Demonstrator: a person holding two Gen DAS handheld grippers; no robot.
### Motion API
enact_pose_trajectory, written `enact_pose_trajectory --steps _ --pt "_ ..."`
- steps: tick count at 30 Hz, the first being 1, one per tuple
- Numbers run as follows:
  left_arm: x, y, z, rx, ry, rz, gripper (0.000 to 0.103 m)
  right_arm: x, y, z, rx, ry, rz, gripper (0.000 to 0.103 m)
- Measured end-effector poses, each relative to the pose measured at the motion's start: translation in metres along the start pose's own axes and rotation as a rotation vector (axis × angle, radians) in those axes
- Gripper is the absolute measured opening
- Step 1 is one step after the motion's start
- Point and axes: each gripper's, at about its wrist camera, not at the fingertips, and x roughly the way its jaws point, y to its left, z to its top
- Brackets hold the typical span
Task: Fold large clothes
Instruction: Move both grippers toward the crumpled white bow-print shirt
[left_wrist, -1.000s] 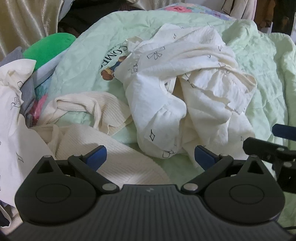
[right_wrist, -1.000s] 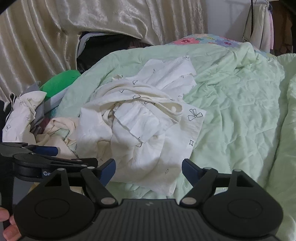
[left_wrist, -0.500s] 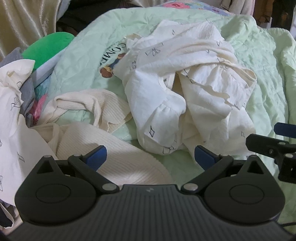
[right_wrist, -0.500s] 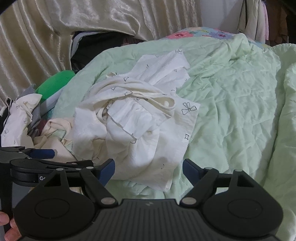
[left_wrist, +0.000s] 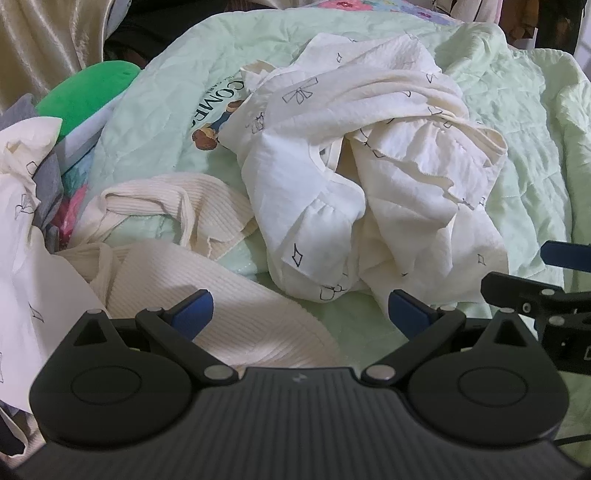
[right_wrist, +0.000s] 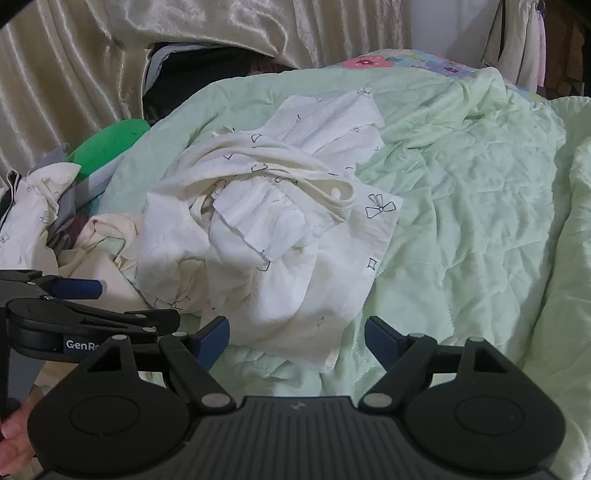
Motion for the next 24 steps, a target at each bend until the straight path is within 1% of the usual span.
enact_pose_trajectory --steps 24 --pt "0.008 0.004 0.000 -0.020 0.039 0.015 0.103 0.016 0.004 -0.006 -0.020 0.044 -0.006 0.082"
